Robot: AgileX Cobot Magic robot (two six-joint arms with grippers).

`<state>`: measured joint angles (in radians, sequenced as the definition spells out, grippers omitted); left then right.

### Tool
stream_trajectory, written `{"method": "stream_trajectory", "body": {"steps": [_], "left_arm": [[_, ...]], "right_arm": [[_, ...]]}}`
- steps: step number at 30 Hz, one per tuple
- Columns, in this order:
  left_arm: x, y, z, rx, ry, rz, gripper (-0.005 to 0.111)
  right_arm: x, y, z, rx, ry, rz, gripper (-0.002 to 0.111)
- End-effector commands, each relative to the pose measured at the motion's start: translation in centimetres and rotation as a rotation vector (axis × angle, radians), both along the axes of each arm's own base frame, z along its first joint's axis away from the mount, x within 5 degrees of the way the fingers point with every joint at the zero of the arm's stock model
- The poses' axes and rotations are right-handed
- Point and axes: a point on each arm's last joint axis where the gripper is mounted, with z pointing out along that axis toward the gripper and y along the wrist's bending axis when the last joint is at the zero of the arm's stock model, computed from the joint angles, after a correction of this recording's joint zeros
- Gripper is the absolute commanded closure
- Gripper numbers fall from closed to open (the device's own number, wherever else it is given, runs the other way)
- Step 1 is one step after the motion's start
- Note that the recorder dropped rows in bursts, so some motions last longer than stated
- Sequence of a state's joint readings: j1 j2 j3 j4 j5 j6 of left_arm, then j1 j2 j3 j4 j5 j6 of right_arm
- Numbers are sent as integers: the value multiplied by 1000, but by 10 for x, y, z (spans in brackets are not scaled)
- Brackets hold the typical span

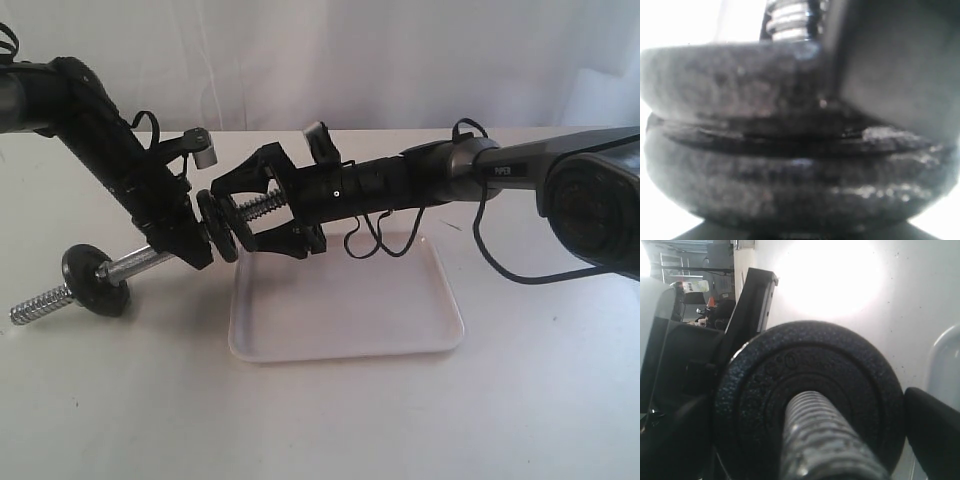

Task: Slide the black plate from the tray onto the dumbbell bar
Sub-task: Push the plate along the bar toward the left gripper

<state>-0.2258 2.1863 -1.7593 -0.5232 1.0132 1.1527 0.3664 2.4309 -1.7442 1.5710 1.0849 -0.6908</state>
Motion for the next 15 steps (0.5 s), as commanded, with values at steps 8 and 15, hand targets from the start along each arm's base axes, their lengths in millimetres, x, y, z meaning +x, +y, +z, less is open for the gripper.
{"method": "stream_trajectory", "body": {"steps": [8,15], "left_arm": [[-15,-7,76,-142,-123,34,107],[-15,-7,76,-142,-123,34,107]], "right_arm": [[-9,7,31,149,3,81,38],[-9,7,30,143,7,84,29]]}}
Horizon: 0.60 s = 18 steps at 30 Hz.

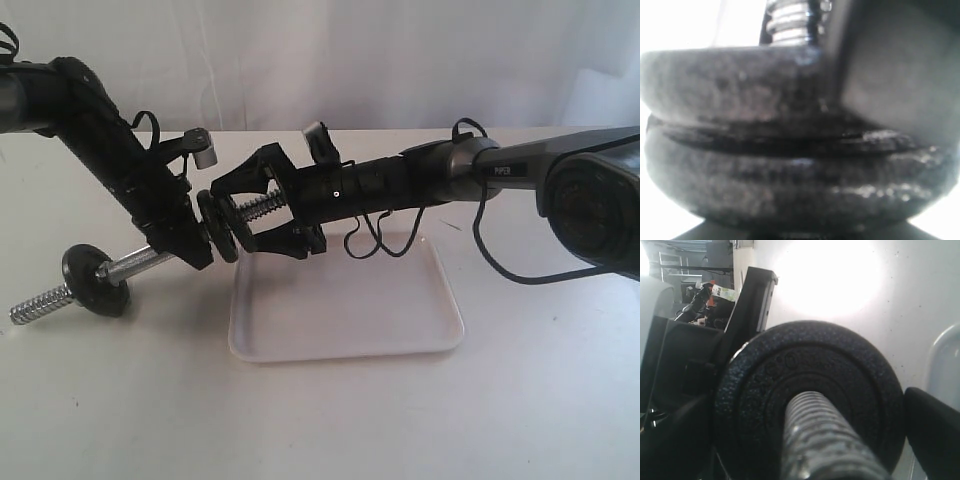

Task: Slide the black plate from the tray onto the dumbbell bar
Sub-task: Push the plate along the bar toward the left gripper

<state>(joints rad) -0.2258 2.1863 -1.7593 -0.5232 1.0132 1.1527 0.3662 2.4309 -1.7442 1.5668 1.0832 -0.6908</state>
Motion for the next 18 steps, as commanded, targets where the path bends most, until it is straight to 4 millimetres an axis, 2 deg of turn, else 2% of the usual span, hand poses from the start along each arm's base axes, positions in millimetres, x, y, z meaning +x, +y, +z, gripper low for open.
{"method": "stream_trajectory", "body": {"steps": [1,9,18], "left_arm": [[-15,-7,76,-142,-123,34,107],[-15,-7,76,-142,-122,33,107],[-15,-7,76,-142,-122,33,107]], "right_arm": [[-9,7,31,147,23,80,29],[-11,6,28,113,18,102,29],[-14,5,23,60,20,132,23]]}}
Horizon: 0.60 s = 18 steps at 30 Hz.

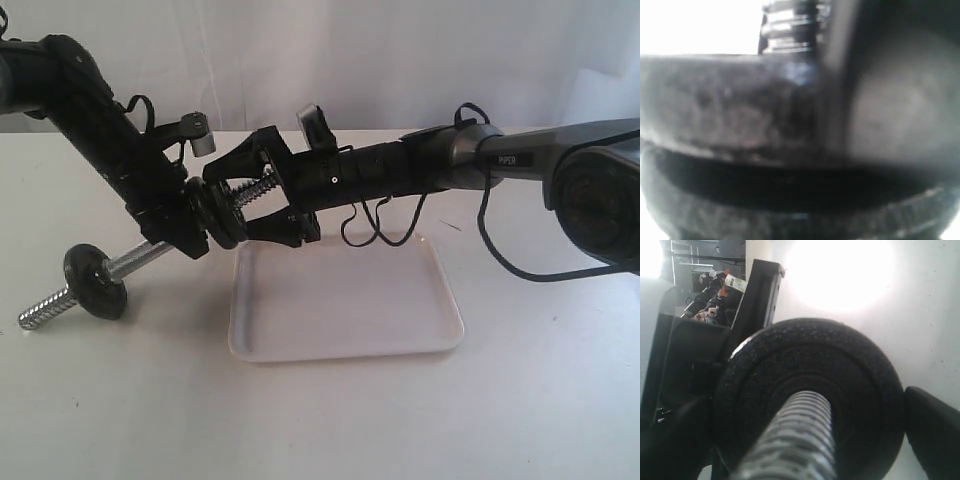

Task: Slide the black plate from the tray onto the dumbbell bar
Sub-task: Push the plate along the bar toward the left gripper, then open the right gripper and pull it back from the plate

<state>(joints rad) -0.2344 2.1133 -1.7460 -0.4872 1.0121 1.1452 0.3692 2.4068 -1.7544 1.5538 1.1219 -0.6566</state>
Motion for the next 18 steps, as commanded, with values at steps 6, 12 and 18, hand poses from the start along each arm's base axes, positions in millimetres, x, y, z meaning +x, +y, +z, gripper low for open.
{"method": "stream_trajectory", "body": {"steps": [6,12,18], "left_arm": [[-7,-8,49,-164,-58,41,107],[-7,-8,49,-164,-58,41,107],[-7,-8,49,-164,-58,41,107]], "right_arm": [[-10,3,8,37,20,97,22],[-11,3,6,18,18,108,14],[-12,1,4,-14,44,116,14]]}}
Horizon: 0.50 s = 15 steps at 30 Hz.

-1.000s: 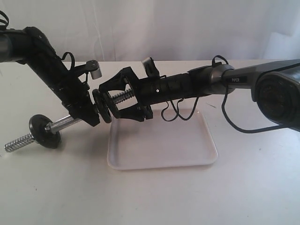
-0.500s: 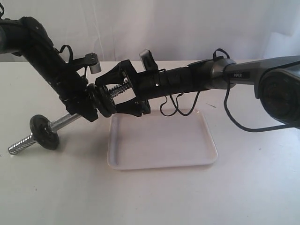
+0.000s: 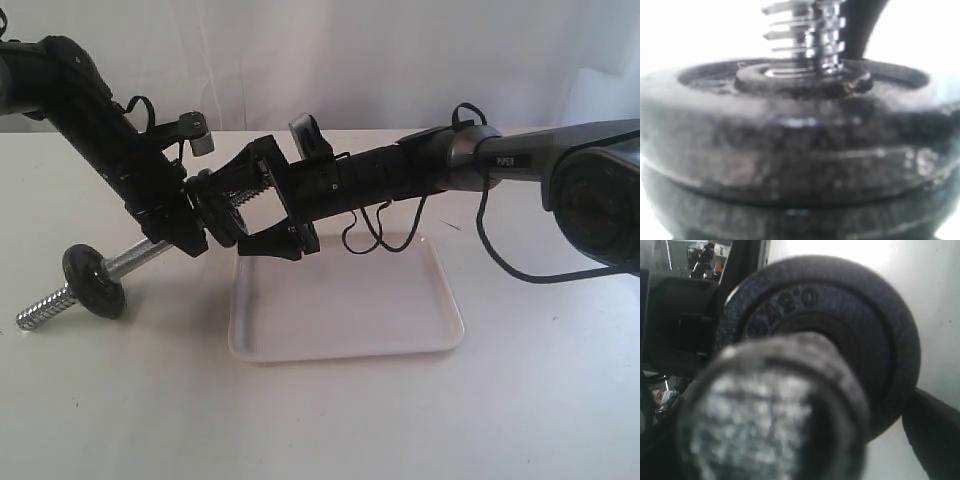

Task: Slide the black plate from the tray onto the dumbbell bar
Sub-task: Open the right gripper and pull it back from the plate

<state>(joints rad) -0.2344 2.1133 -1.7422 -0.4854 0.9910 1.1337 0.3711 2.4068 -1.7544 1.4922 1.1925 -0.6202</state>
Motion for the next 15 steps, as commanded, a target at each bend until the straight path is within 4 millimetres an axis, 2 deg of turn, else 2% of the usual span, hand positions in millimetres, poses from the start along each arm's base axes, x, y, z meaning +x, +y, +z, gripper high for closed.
{"method": "stream_trajectory", "body": {"steps": [1,9,15], "left_arm": [[-8,-8,50,-165,-51,20,107],[-8,-8,50,-162,-50,18,107],[-8,-7,49,-150,-48,21,107]], "right_arm": [[-3,0,7,3,9,29,14],[5,-15,10,5,3,-6,14],[2,-18,4,-67,-4,31,14]]}}
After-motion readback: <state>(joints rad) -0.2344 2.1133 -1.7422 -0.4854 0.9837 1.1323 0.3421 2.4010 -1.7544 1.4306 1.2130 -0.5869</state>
